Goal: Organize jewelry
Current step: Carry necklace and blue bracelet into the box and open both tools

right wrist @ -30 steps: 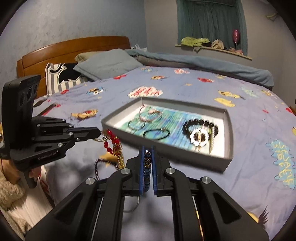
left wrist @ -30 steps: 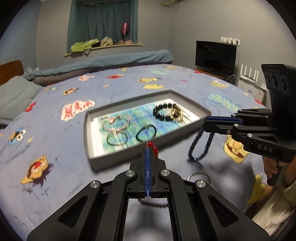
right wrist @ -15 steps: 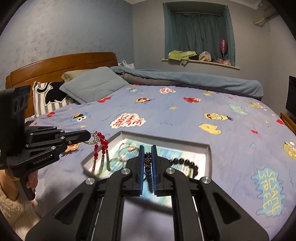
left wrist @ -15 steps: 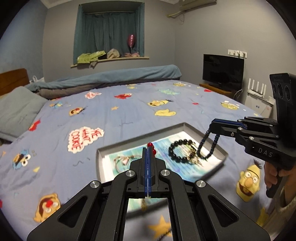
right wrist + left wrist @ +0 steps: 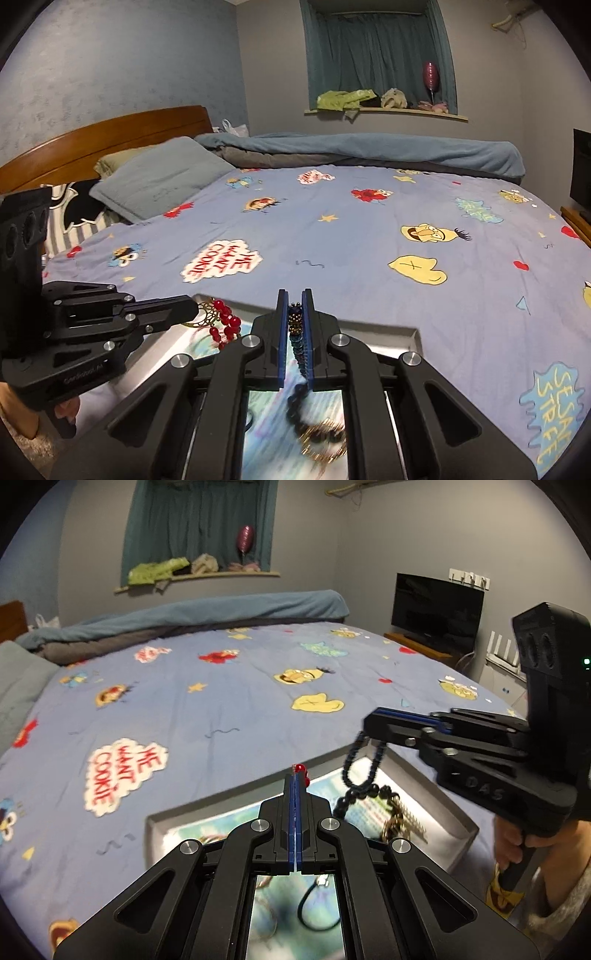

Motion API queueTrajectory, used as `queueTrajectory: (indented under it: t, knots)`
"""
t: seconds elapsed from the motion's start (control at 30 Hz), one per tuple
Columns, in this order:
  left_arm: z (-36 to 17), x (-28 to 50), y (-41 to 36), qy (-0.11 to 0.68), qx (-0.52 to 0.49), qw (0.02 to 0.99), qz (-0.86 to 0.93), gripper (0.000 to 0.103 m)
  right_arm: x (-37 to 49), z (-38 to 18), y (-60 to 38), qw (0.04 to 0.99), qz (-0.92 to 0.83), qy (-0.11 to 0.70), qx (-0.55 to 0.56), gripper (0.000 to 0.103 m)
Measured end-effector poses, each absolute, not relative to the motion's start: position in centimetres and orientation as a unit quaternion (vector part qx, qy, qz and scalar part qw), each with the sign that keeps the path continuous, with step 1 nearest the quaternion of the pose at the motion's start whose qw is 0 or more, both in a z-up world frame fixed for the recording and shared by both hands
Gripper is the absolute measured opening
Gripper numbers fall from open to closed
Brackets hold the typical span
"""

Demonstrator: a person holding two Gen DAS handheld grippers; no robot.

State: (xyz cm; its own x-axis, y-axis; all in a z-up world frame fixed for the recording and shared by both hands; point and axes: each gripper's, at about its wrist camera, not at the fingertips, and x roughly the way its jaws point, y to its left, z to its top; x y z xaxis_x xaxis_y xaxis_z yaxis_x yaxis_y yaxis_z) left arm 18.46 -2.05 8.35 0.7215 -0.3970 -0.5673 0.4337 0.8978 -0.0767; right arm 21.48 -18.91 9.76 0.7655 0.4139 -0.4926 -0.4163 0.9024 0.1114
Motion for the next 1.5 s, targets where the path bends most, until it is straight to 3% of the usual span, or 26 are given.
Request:
queueTrajectory:
  t: [0.4,0.9,0.97,1.0,1.03,1.5]
  knots:
    - [3.3,23.6,-2.2,0.372,0.011,0.903,-0.216,0.001,27.0,5.1,-19.3,0.913,0.192,0.360,0.012,0.007]
    - [2.4,24.1,-1.3,0.388,0.029,0.905,-0.171,0.001,27.7,4.5,-20.7,0.921,0.124,0.369,-0.011,0.009]
    - [2.4,24.2,-1.2,0.388,0.027,0.906,-0.168,0.008,27.7,4.6,-21.1,0.922,0.125,0.367,-0.002,0.019]
    - [2.4,24.1,-1.2,0.386,0.028,0.907,-0.164,0.021,27.7,4.7,-21.1,0.923,0.124,0.365,0.000,0.030]
    - [2.5,24.1,-1.2,0.383,0.029,0.909,-0.163,0.029,27.6,4.8,-21.1,0.923,0.124,0.364,0.001,0.035]
    - [4.6,22.2,0.8,0.347,0.030,0.930,-0.116,0.035,25.7,6.5,-21.7,0.933,0.126,0.337,0.014,0.036]
